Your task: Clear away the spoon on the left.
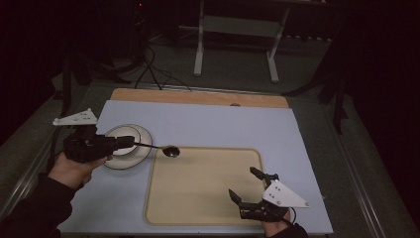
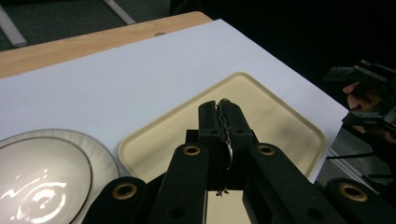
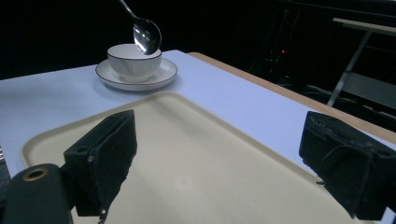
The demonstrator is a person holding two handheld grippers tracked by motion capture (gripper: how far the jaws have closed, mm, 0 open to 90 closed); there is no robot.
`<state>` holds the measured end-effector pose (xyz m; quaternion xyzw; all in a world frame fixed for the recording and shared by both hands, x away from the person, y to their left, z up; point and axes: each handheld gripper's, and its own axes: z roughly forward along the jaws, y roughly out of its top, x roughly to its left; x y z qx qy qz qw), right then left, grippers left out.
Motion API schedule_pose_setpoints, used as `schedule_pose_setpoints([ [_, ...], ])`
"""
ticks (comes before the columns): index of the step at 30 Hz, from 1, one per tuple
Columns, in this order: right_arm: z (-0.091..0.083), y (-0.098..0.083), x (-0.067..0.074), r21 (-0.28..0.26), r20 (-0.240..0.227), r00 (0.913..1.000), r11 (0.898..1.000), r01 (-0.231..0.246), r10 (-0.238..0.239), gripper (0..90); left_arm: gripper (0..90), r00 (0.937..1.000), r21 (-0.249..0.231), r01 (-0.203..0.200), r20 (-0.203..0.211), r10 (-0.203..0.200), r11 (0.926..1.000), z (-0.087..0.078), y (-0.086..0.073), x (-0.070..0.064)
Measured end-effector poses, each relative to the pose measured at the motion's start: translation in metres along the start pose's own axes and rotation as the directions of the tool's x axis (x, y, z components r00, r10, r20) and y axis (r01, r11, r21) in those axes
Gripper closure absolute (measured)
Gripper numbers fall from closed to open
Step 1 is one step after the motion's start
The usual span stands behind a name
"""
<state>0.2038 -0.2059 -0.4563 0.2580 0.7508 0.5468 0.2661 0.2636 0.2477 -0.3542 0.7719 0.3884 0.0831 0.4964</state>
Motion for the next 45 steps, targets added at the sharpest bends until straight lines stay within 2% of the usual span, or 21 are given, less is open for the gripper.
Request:
schedule_pose_setpoints([
  [5,0.000,0.000,0.000,0.002,0.000,1.0000,1.000,-0.002,0.002,11.4,89.5,0.9989,0.012,-0.030,0.035,0.030,0.9995,0.005,0.005,-0.004],
  [11,0.001,0.000,0.001,0.003,-0.002,1.0000,1.000,0.000,0.000,11.5,89.5,0.9941,0.053,-0.078,0.080,0.073,0.9956,0.014,0.009,-0.008],
  [17,0.001,-0.001,0.001,0.005,-0.004,1.0000,1.000,-0.002,0.002,11.4,89.5,0.9829,0.127,-0.128,0.149,0.109,0.9837,0.027,0.012,-0.010],
  [22,0.000,-0.001,0.000,0.005,-0.003,1.0000,1.000,-0.003,0.003,11.4,89.5,0.9753,0.192,-0.159,0.183,0.123,0.9684,0.040,0.015,-0.015],
  [23,0.000,-0.001,0.000,0.005,-0.003,1.0000,1.000,-0.003,0.003,11.4,89.4,0.9753,0.192,-0.159,0.183,0.123,0.9684,0.040,0.015,-0.015],
  [24,0.000,-0.001,0.000,0.005,-0.003,1.0000,1.000,-0.004,0.004,11.4,89.4,0.9696,0.216,-0.171,0.210,0.126,0.9613,0.046,0.016,-0.017],
  [27,0.000,-0.001,0.000,0.006,-0.004,1.0000,1.000,-0.004,0.004,11.5,89.4,0.9619,0.247,-0.200,0.234,0.142,0.9482,0.052,0.016,-0.019],
  [29,0.000,-0.001,0.000,0.006,-0.005,1.0000,1.000,-0.004,0.004,11.5,89.4,0.9601,0.254,-0.204,0.240,0.143,0.9455,0.055,0.016,-0.020],
  [30,0.000,-0.001,0.000,0.006,-0.005,1.0000,1.000,-0.004,0.004,11.5,89.4,0.9562,0.271,-0.215,0.254,0.146,0.9382,0.058,0.016,-0.021],
  [34,0.000,-0.002,-0.001,0.009,-0.007,1.0000,1.000,-0.006,0.006,11.5,89.4,0.9519,0.313,-0.231,0.268,0.148,0.9211,0.065,0.016,-0.022],
  [35,0.000,-0.002,-0.001,0.009,-0.007,1.0000,1.000,-0.006,0.006,11.5,89.4,0.9519,0.313,-0.231,0.268,0.148,0.9211,0.065,0.016,-0.022],
  [36,0.001,-0.002,-0.001,0.009,-0.007,1.0000,1.000,-0.006,0.006,11.5,89.4,0.9506,0.332,-0.236,0.274,0.146,0.9133,0.068,0.016,-0.022],
  [39,0.000,-0.002,-0.001,0.009,-0.009,0.9999,1.000,-0.006,0.006,11.4,89.4,0.9455,0.360,-0.252,0.289,0.150,0.8983,0.073,0.016,-0.023],
  [40,0.000,-0.002,-0.001,0.008,-0.009,0.9999,1.000,-0.008,0.008,11.5,89.4,0.9436,0.367,-0.257,0.296,0.149,0.8941,0.075,0.015,-0.023],
  [41,0.000,-0.002,-0.001,0.008,-0.009,0.9999,1.000,-0.008,0.008,11.5,89.4,0.9436,0.367,-0.257,0.296,0.149,0.8941,0.075,0.015,-0.023],
  [42,0.000,-0.002,-0.001,0.007,-0.010,0.9999,1.000,-0.008,0.008,11.5,89.4,0.9402,0.380,-0.268,0.304,0.154,0.8852,0.079,0.015,-0.025],
  [43,0.000,-0.002,-0.001,0.008,-0.010,0.9999,1.000,-0.010,0.010,11.5,89.4,0.9395,0.386,-0.270,0.307,0.153,0.8820,0.081,0.014,-0.025],
  [44,0.000,-0.002,-0.001,0.008,-0.010,0.9999,1.000,-0.012,0.012,11.5,89.4,0.9365,0.396,-0.278,0.314,0.155,0.8753,0.084,0.013,-0.026],
  [45,0.000,-0.002,-0.001,0.009,-0.011,0.9999,1.000,-0.013,0.013,11.4,89.4,0.9350,0.397,-0.282,0.318,0.157,0.8734,0.086,0.013,-0.026],
])
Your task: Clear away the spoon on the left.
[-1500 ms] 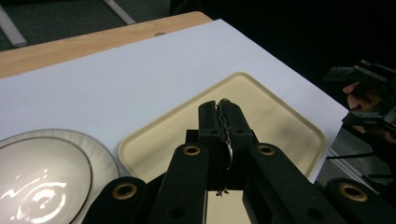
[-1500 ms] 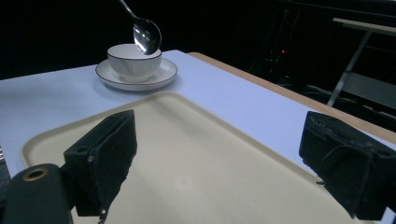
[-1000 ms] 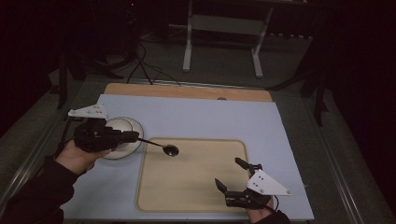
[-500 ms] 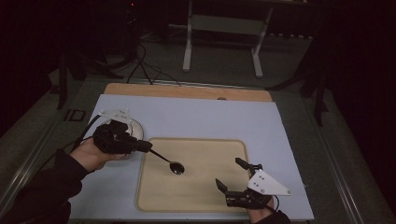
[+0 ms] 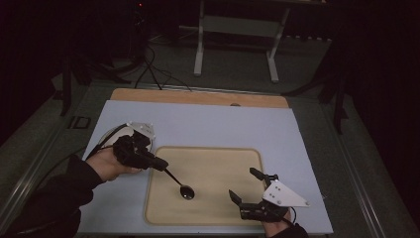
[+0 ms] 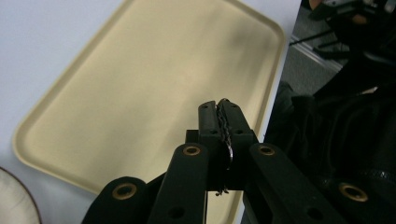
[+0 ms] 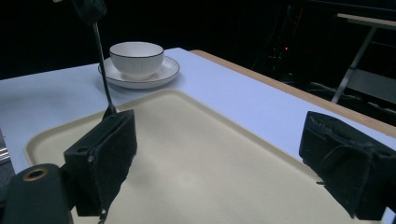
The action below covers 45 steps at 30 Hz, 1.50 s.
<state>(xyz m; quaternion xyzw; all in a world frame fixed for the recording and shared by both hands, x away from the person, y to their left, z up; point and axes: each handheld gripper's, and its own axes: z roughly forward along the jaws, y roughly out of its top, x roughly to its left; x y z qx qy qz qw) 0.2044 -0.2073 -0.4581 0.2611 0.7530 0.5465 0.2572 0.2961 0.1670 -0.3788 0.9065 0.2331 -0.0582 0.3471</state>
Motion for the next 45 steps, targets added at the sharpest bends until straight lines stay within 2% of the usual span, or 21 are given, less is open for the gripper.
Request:
schedule_pose_setpoints([
  [11,0.000,-0.001,-0.001,0.006,-0.012,0.9999,1.000,-0.008,0.008,11.4,89.2,0.9989,0.090,-0.015,0.045,0.011,0.9958,0.030,0.011,0.004],
  [18,0.000,-0.001,-0.001,0.006,-0.017,0.9998,1.000,-0.007,0.007,11.5,89.0,0.9976,0.159,-0.022,0.069,0.011,0.9870,0.051,0.019,0.008],
  [21,0.000,-0.001,-0.001,0.004,-0.017,0.9998,1.000,-0.005,0.005,11.5,89.0,0.9972,0.175,-0.016,0.075,0.003,0.9845,0.059,0.021,0.009],
  [24,0.000,-0.001,-0.001,0.007,-0.019,0.9998,1.000,-0.006,0.006,11.5,88.9,0.9961,0.175,-0.009,0.088,-0.007,0.9845,0.064,0.024,0.011],
  [27,-0.001,-0.001,-0.001,0.006,-0.019,0.9998,1.000,-0.006,0.006,11.5,88.5,0.9963,0.167,-0.010,0.086,-0.005,0.9859,0.067,0.027,0.013],
  [28,-0.001,-0.001,-0.001,0.006,-0.019,0.9998,1.000,-0.006,0.006,11.5,85.3,0.9967,0.162,-0.001,0.080,-0.012,0.9868,0.069,0.027,0.014],
  [32,0.000,-0.002,-0.001,0.006,-0.022,0.9997,1.000,-0.006,0.006,11.5,83.8,0.9969,0.143,0.013,0.075,-0.024,0.9897,0.076,0.029,0.018],
  [39,0.000,-0.002,-0.001,0.012,-0.024,0.9997,1.000,-0.004,0.005,11.5,83.9,0.9923,0.094,0.085,0.082,-0.093,0.9919,0.093,0.031,0.031],
  [45,0.001,-0.002,-0.001,0.014,-0.028,0.9996,1.000,-0.005,0.006,11.5,84.1,0.9847,0.058,0.146,0.088,-0.150,0.9876,0.107,0.033,0.041],
])
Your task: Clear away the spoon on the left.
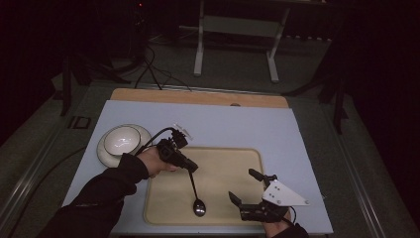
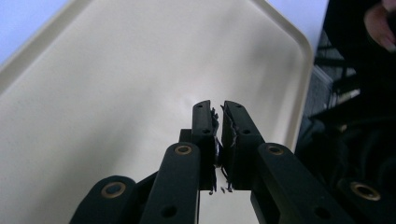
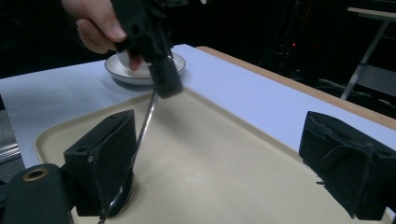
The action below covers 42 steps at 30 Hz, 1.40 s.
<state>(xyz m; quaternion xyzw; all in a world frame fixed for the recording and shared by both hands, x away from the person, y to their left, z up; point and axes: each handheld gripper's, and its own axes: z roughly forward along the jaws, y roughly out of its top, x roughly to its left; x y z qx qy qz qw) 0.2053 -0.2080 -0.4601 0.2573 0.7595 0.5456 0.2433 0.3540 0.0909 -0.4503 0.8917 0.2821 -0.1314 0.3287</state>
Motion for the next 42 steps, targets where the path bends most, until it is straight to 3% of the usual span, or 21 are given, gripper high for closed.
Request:
schedule_pose_setpoints([
  [5,0.000,0.000,0.000,0.000,-0.001,1.0000,1.000,0.002,-0.002,11.5,83.2,0.9996,-0.028,0.028,-0.002,-0.028,0.9992,0.009,0.002,0.006],
  [10,-0.001,0.000,-0.001,-0.004,0.000,1.0000,1.000,-0.003,0.003,11.5,82.8,0.9984,-0.097,0.051,-0.021,-0.054,0.9939,0.022,0.003,0.011],
  [18,-0.002,0.000,-0.002,-0.006,0.008,1.0000,1.000,-0.006,0.006,11.5,81.6,0.9924,-0.202,0.082,-0.074,-0.099,0.9760,0.038,-0.001,0.014],
  [26,-0.001,0.000,-0.002,-0.006,0.007,1.0000,1.000,-0.006,0.006,11.5,77.6,0.9759,-0.268,0.118,-0.147,-0.161,0.9562,0.052,-0.004,0.016],
  [34,-0.001,0.000,-0.002,-0.005,0.003,1.0000,1.000,-0.009,0.009,11.5,77.5,0.9583,-0.277,0.161,-0.186,-0.217,0.9473,0.066,-0.006,0.021],
  [38,-0.001,-0.001,-0.002,-0.005,0.001,0.9999,1.000,-0.010,0.010,11.5,77.5,0.9537,-0.285,0.172,-0.192,-0.232,0.9431,0.072,-0.008,0.023],
  [41,-0.001,0.000,-0.002,-0.005,0.000,1.0000,1.000,-0.010,0.010,11.5,74.3,0.9504,-0.280,0.172,-0.205,-0.234,0.9445,0.075,-0.009,0.025],
  [42,-0.001,0.000,-0.002,-0.005,-0.001,1.0000,1.000,-0.009,0.009,11.5,74.3,0.9445,-0.282,0.179,-0.219,-0.245,0.9425,0.078,-0.010,0.026],
])
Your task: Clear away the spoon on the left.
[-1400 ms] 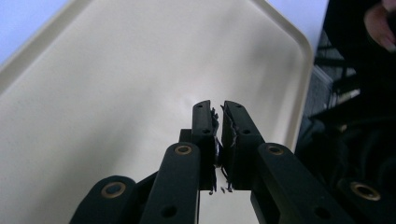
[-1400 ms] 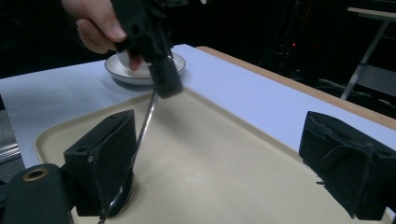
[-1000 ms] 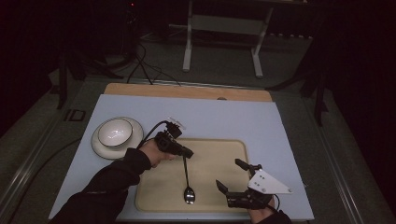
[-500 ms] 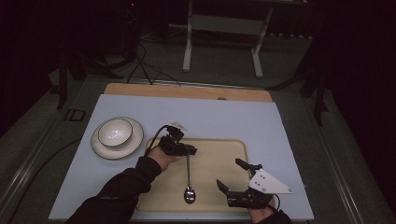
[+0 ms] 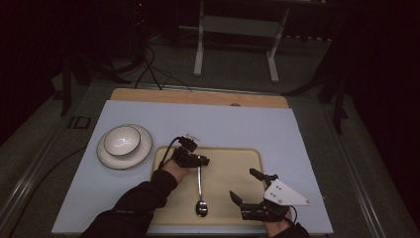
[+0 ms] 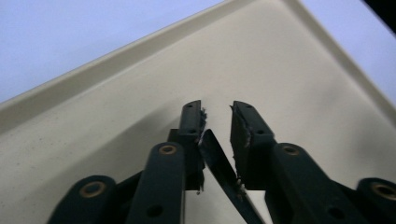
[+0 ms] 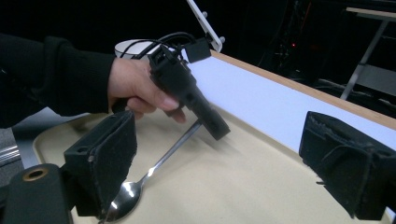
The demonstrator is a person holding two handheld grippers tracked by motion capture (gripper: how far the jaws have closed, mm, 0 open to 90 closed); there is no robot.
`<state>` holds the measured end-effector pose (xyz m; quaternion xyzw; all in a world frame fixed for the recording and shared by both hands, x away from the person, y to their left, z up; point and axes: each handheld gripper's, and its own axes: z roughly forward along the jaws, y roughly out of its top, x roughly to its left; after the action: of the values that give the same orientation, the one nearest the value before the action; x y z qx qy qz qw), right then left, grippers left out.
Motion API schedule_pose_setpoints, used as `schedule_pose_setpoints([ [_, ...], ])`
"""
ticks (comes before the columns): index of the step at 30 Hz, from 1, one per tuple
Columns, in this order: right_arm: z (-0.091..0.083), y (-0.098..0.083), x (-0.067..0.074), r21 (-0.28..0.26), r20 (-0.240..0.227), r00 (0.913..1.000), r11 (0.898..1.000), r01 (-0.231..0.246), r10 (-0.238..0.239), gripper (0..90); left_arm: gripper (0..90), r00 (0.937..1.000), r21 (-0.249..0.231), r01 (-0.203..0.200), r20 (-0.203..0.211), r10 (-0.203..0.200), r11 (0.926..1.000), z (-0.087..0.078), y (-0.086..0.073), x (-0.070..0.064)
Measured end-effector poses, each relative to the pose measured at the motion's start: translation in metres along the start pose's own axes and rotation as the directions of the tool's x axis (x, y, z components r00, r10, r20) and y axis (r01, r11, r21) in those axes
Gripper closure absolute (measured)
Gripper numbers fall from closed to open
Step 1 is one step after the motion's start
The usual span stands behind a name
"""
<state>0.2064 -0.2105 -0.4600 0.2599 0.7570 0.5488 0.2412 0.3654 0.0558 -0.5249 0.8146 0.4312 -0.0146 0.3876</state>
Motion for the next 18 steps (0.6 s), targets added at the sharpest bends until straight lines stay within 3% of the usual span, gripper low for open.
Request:
schedule_pose_setpoints([
  [11,0.0011,-0.0004,0.0001,0.004,-0.009,1.0000,1.000,-0.001,0.001,11.5,68.7,0.9988,-0.015,-0.017,-0.045,0.016,0.9997,0.0067,-0.0021,0.0016],
  [18,0.0012,-0.0006,-0.0003,0.005,-0.010,0.9999,1.000,-0.002,0.002,11.5,62.3,0.9987,-0.014,-0.023,-0.045,0.022,0.9996,0.0101,-0.0010,0.0028],
])
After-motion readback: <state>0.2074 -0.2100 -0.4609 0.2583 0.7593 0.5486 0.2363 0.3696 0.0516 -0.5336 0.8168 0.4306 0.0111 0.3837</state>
